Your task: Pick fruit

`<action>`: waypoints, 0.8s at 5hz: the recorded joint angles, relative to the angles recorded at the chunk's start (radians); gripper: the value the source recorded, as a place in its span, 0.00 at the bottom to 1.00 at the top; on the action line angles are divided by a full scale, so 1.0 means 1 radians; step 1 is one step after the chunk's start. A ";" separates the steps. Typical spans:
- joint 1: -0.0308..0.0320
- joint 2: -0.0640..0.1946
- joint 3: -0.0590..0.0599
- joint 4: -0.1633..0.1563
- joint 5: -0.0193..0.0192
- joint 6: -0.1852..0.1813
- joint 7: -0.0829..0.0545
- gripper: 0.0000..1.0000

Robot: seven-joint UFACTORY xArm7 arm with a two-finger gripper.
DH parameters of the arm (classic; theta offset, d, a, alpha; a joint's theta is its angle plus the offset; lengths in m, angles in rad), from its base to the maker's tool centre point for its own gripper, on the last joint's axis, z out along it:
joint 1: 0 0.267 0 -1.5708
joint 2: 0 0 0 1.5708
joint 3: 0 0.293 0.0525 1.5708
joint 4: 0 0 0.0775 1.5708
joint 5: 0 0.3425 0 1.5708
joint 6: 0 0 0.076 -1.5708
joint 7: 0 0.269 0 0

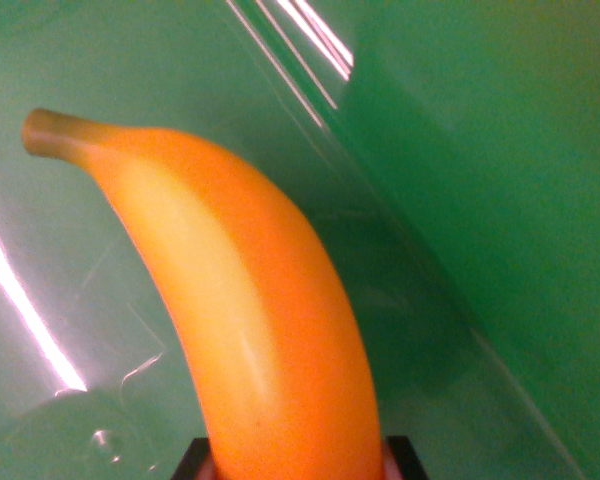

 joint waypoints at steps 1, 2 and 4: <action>-0.0001 -0.016 0.000 0.020 0.0004 0.036 -0.001 1.00; -0.0001 -0.016 0.000 0.020 0.0004 0.036 -0.001 1.00; -0.0003 -0.033 0.001 0.043 0.0009 0.075 -0.002 1.00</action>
